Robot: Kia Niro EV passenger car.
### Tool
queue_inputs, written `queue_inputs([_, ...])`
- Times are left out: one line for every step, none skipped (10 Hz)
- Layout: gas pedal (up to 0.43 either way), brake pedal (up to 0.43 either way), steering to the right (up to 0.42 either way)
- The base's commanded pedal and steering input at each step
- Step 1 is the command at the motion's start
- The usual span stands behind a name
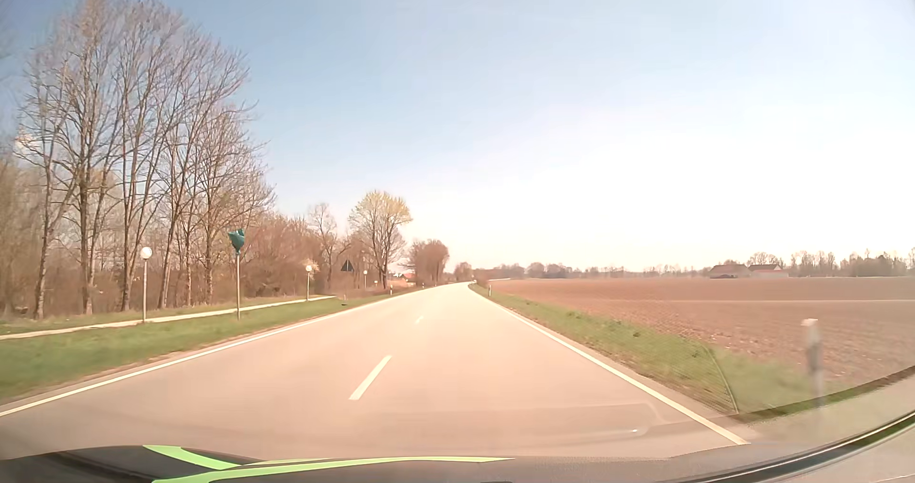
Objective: Follow the waypoints while adhering to traffic rules and regulations
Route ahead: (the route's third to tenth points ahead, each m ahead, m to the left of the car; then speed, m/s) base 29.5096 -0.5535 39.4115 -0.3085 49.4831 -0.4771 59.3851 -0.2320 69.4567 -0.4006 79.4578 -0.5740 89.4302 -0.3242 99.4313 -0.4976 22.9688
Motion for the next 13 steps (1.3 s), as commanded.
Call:
queue_inputs([0.48, 0.0, 0.002])
queue_inputs([0.48, 0.0, 0.002])
queue_inputs([0.48, 0.0, 0.001])
queue_inputs([0.48, 0.0, 0.001])
queue_inputs([0.48, 0.0, 0.001])
queue_inputs([0.48, 0.0, 0.0])
queue_inputs([0.48, 0.0, 0.0])
queue_inputs([0.48, 0.0, 0.001])
queue_inputs([0.469, 0.0, 0.001])
queue_inputs([0.469, 0.0, 0.001])
queue_inputs([0.461, 0.0, 0.001])
queue_inputs([0.461, 0.0, 0.001])
queue_inputs([0.461, 0.0, 0.001])
